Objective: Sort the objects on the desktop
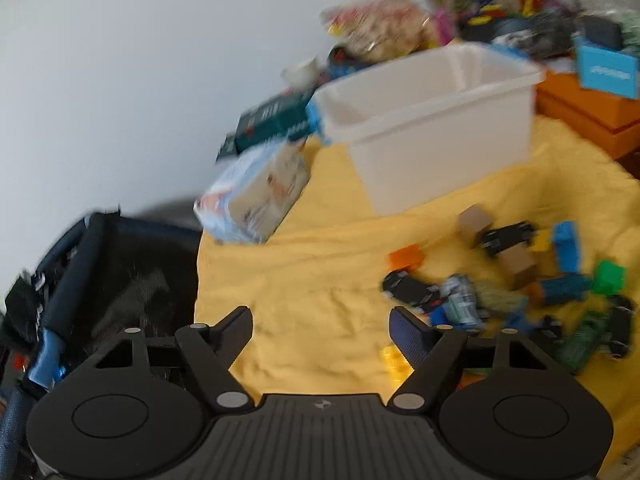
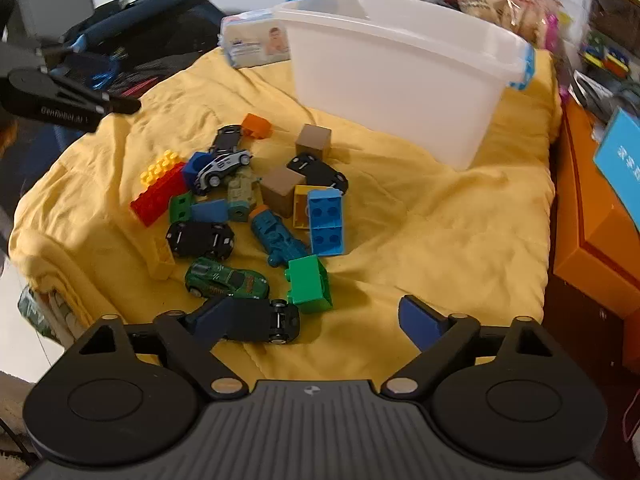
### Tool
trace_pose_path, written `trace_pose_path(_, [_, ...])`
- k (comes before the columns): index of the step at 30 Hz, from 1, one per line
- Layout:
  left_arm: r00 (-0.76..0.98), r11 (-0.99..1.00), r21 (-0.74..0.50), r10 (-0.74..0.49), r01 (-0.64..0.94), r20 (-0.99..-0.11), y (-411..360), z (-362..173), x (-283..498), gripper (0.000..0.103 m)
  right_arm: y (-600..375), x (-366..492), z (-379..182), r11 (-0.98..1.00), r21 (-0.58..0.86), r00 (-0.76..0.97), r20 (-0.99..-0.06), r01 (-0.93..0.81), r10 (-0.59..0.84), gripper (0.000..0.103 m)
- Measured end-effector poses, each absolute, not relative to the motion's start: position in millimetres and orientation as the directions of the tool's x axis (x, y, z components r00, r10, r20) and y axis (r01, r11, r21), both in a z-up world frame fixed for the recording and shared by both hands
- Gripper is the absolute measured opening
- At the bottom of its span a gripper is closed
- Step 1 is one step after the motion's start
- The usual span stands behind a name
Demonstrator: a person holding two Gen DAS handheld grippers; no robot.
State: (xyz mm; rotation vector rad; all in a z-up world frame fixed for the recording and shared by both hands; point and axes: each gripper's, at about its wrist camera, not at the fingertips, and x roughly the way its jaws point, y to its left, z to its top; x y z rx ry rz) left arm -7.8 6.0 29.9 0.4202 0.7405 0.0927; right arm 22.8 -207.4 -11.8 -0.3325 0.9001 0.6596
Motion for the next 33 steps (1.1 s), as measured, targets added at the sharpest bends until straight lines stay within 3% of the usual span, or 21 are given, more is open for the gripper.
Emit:
trace_pose_path(3, [0.711,0.966,0.238,0.094,0.105,-0.697,-16,31,-26,0.079,-201,8,-13,0.681,0.017,0.402,-0.796,-0.732,0.453,0.075])
trace_pose_path(4, [0.669,0.982,0.157,0.048,0.103,-0.742,-22,23,-27,0.078,-199,3,-16,0.657,0.020,0.386,-0.795,-0.753,0.467,0.066])
trace_pose_path(6, [0.591,0.994,0.038,-0.032,0.106,-0.806,-32,4,-25,0.054,-192,-4,-24,0.625,0.012,0.355,-0.814,-0.780,0.460,0.055])
trace_pose_path(8, [0.528,0.993,-0.021,-0.079,0.115,-0.846,-40,-11,-22,0.045,-185,-14,-31,0.548,-0.051,0.347,-0.821,-0.835,0.454,0.039])
trace_pose_path(12, [0.514,0.988,-0.005,-0.086,0.157,-0.853,-58,-17,-25,0.046,-178,-35,-46,0.365,-0.262,0.409,-0.809,-0.894,0.423,0.040])
trace_pose_path(18, [0.538,0.980,0.010,-0.101,0.198,-0.837,-65,-20,-34,0.047,-174,-21,-57,0.319,-0.293,0.420,-0.773,-0.901,0.476,0.040])
trace_pose_path(19, [0.542,0.977,0.023,-0.098,0.211,-0.834,-66,-23,-36,0.046,-175,-19,-58,0.327,-0.281,0.416,-0.768,-0.902,0.487,0.034])
trace_pose_path(23, [0.555,0.943,0.129,-0.067,0.306,-0.829,-81,-26,-35,0.041,-194,-6,-40,0.432,-0.134,0.367,-0.772,-0.892,0.519,0.024])
trace_pose_path(27, [0.550,0.909,0.147,-0.101,0.389,-0.829,-90,-26,-24,0.041,-230,21,-24,0.583,0.173,0.251,-0.780,-0.794,0.574,0.021])
trace_pose_path(30, [0.537,0.878,0.155,-0.129,0.452,-0.834,-96,-27,-11,0.040,-256,45,-26,0.601,0.485,0.097,-0.722,-0.636,0.685,0.018])
trace_pose_path(33, [0.520,0.834,0.165,-0.161,0.526,-0.839,-104,-31,4,0.039,-267,57,-41,0.604,0.616,0.019,-0.692,-0.505,0.721,0.018])
